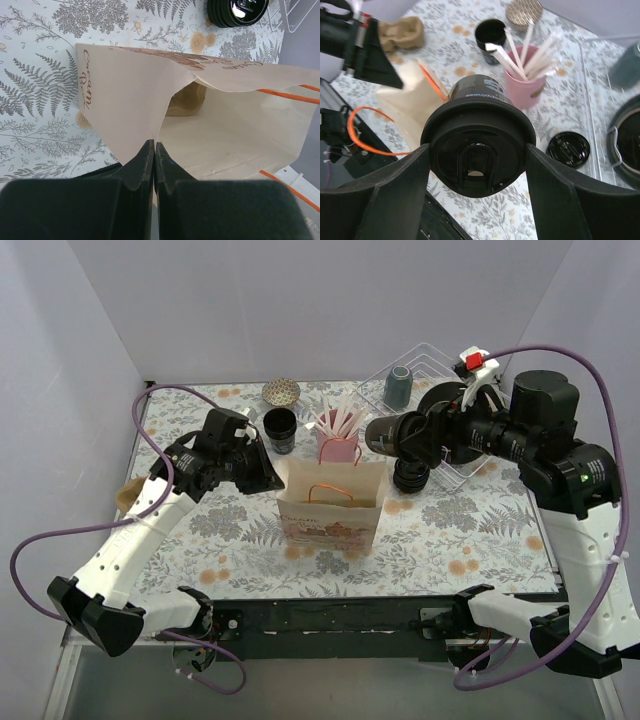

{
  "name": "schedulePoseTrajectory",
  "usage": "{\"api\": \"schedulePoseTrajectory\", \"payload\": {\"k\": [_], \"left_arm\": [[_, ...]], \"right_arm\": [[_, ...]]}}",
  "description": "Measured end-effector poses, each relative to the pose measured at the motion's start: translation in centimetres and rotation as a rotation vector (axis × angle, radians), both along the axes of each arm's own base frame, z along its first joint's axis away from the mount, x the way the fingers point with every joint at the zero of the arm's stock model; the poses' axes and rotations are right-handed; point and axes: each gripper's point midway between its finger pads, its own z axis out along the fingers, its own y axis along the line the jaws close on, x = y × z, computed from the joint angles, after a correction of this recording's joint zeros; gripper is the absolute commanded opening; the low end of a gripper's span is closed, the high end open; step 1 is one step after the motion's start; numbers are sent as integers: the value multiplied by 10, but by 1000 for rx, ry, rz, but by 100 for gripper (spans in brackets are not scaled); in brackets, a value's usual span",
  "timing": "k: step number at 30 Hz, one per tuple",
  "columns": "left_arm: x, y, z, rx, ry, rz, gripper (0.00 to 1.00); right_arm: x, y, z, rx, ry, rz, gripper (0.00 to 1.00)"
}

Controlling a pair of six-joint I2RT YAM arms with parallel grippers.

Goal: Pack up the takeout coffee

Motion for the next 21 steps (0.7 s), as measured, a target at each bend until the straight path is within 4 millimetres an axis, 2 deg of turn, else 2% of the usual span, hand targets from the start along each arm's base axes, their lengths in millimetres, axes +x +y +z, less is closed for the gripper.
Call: {"api": "schedulePoseTrajectory", "payload": {"k": [4, 7, 12, 17, 19, 21], "left_arm": [[0, 1, 0, 5, -2, 5, 0], [1, 2, 2, 6, -7, 8, 0], [3, 2, 4, 6, -24, 6, 0], [6, 0, 13, -15, -79, -3, 0], [5, 1, 15, -27, -119, -18, 0], [1, 3, 16, -40, -174, -38, 0]], "right_arm": [[-17, 12, 18, 74, -47, 97, 18], [-30, 25, 20, 113, -40, 189, 18], [-49, 50, 16, 125, -1, 307, 17], [-82, 92, 4, 68, 30, 453, 13], [-88, 109, -2, 23, 32, 480, 13], [-84, 122, -6, -23, 28, 473, 13]]}}
